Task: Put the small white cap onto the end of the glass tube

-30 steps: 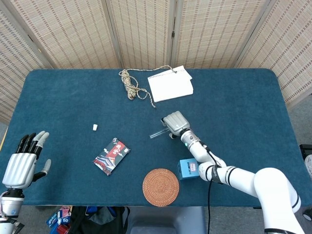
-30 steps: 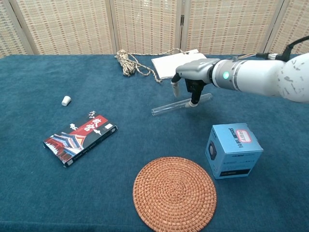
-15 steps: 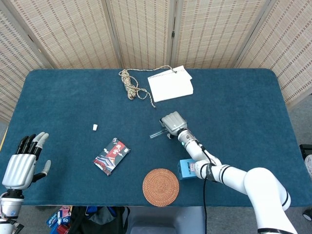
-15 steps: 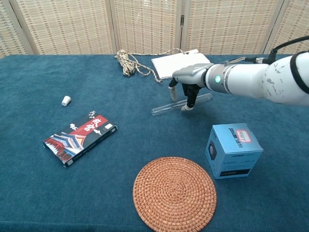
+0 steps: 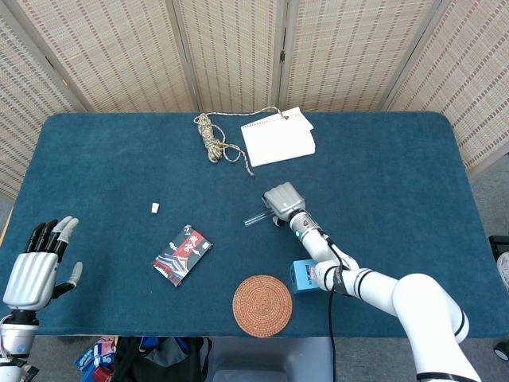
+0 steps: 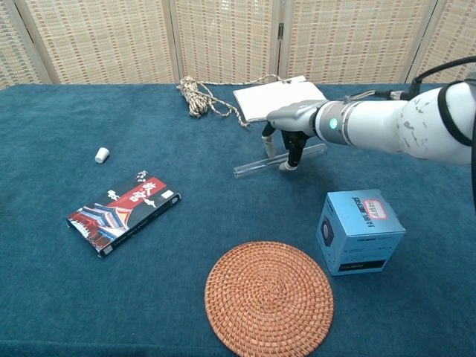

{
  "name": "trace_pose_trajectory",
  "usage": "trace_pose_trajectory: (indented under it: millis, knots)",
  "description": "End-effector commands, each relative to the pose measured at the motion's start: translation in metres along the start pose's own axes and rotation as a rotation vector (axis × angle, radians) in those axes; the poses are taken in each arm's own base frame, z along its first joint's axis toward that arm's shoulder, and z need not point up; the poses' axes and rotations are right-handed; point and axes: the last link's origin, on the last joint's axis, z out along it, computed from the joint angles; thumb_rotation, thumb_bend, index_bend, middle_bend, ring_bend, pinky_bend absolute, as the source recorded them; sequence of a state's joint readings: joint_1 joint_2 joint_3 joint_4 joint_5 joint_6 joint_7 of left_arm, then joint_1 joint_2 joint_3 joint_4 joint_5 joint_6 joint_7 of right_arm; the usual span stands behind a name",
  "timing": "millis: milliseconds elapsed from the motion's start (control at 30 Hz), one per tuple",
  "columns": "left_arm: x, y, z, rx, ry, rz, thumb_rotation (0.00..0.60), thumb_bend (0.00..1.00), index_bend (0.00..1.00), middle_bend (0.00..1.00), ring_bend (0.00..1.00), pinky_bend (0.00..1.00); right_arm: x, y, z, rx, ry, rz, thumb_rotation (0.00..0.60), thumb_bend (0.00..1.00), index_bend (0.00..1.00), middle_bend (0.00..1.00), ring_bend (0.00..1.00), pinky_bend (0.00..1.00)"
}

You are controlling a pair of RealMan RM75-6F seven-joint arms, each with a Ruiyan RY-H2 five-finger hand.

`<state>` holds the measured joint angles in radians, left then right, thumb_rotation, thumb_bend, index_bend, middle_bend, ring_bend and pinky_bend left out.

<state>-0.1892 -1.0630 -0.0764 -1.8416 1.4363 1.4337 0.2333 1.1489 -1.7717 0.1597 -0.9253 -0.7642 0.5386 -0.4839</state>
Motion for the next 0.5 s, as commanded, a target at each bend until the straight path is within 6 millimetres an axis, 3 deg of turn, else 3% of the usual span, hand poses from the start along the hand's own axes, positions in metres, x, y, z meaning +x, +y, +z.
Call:
trace_pose_trajectory:
  millis: [33, 500]
  knots:
    - [-0.0008, -0.0001, -0.0001, 0.001, -0.003, -0.001, 0.600, 0.42, 0.03, 0.00, 0.00, 0.00, -0.0005, -0.0009, 0.0008, -0.001, -0.001, 0.000, 0.600, 0.30, 0.43, 1.00, 1.00, 1.00]
    - [-0.0033, -0.0004, -0.0004, -0.005, -0.008, -0.003, 0.600, 0.42, 0.03, 0.00, 0.00, 0.00, -0.0011, -0.0023, 0.0043, -0.010, -0.001, -0.011, 0.600, 0.37, 0.54, 1.00, 1.00, 1.00]
